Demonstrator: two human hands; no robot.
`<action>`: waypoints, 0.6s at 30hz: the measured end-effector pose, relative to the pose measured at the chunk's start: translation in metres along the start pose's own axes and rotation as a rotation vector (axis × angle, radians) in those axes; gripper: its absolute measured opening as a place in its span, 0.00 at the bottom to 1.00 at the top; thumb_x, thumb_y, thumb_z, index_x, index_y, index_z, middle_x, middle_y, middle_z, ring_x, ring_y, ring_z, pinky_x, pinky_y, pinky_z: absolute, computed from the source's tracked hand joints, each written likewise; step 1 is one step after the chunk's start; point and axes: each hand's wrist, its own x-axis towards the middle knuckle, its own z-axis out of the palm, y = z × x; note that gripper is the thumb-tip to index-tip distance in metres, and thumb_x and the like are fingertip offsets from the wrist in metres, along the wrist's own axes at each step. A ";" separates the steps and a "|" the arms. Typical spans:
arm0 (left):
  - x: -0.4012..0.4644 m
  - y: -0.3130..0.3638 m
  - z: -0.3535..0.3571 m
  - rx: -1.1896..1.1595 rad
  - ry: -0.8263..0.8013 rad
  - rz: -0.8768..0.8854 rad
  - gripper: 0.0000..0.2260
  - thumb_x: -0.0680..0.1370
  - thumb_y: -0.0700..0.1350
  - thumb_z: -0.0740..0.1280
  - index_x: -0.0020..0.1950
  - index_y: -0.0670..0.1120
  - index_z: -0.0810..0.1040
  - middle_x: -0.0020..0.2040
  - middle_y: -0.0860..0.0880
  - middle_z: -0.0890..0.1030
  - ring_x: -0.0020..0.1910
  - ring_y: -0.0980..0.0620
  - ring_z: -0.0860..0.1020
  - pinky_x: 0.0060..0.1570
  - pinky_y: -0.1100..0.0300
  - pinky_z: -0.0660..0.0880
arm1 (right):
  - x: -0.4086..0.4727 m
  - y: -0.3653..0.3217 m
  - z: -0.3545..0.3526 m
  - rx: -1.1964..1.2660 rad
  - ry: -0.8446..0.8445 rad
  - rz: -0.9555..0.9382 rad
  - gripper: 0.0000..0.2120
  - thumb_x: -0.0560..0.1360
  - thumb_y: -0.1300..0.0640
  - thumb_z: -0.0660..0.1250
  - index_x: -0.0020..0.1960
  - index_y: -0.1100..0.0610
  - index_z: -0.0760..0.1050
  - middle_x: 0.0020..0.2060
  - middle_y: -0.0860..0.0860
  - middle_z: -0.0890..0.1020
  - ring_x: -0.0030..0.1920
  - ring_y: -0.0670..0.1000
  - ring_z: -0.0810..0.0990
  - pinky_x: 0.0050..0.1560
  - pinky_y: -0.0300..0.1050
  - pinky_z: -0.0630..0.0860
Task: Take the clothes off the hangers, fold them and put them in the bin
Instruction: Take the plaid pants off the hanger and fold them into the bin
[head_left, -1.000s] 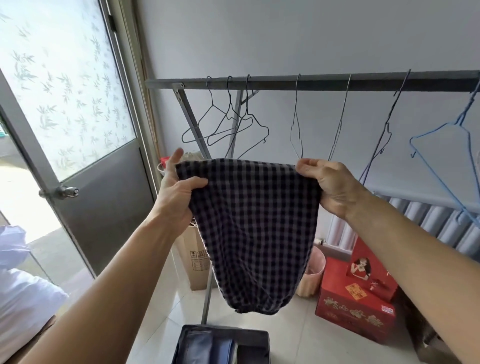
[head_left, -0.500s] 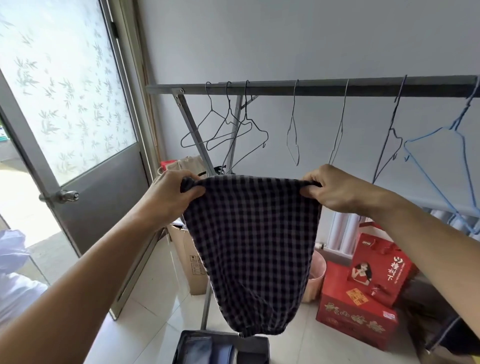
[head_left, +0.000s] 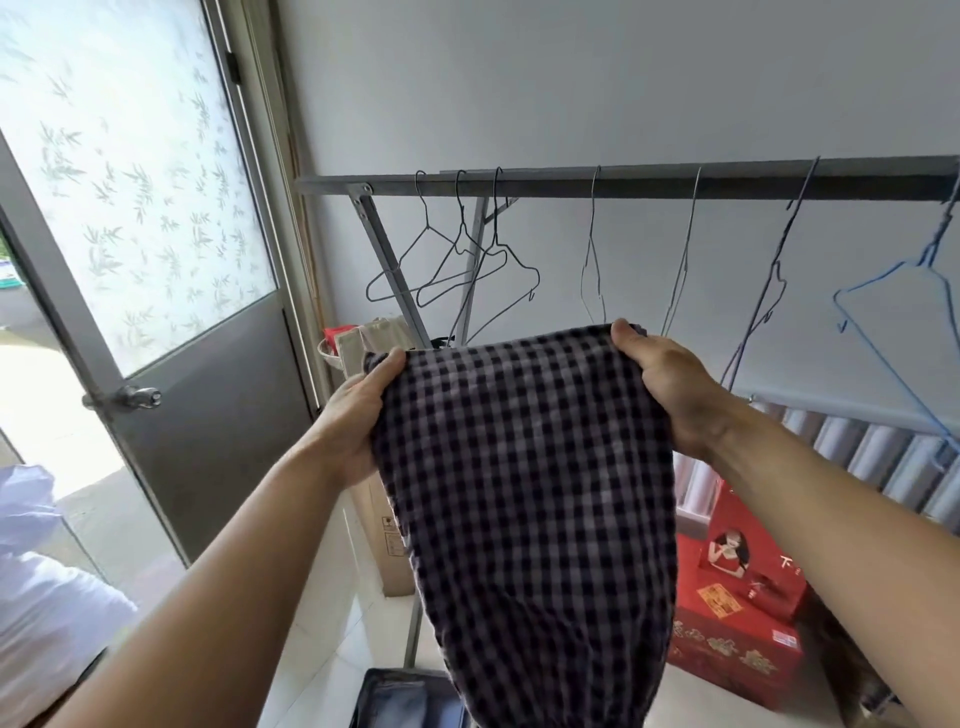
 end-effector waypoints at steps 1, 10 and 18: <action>0.001 -0.005 -0.003 -0.077 -0.058 -0.005 0.25 0.77 0.60 0.65 0.59 0.39 0.80 0.52 0.41 0.85 0.48 0.46 0.85 0.47 0.52 0.83 | 0.001 0.000 0.002 0.030 0.011 0.006 0.20 0.83 0.47 0.56 0.50 0.62 0.78 0.38 0.54 0.86 0.38 0.52 0.86 0.35 0.45 0.82; -0.015 -0.069 -0.013 -0.084 -0.452 -0.135 0.38 0.50 0.54 0.86 0.56 0.40 0.84 0.53 0.38 0.84 0.49 0.43 0.85 0.49 0.47 0.82 | 0.018 0.003 0.004 0.171 0.130 0.084 0.20 0.83 0.50 0.56 0.41 0.60 0.77 0.30 0.53 0.83 0.31 0.51 0.84 0.37 0.46 0.80; -0.014 -0.041 0.000 -0.092 -0.085 -0.166 0.14 0.76 0.49 0.66 0.54 0.40 0.83 0.50 0.39 0.85 0.43 0.45 0.85 0.40 0.51 0.83 | 0.014 0.028 -0.011 0.390 -0.058 0.092 0.42 0.75 0.30 0.50 0.57 0.66 0.81 0.55 0.62 0.83 0.56 0.60 0.83 0.55 0.56 0.80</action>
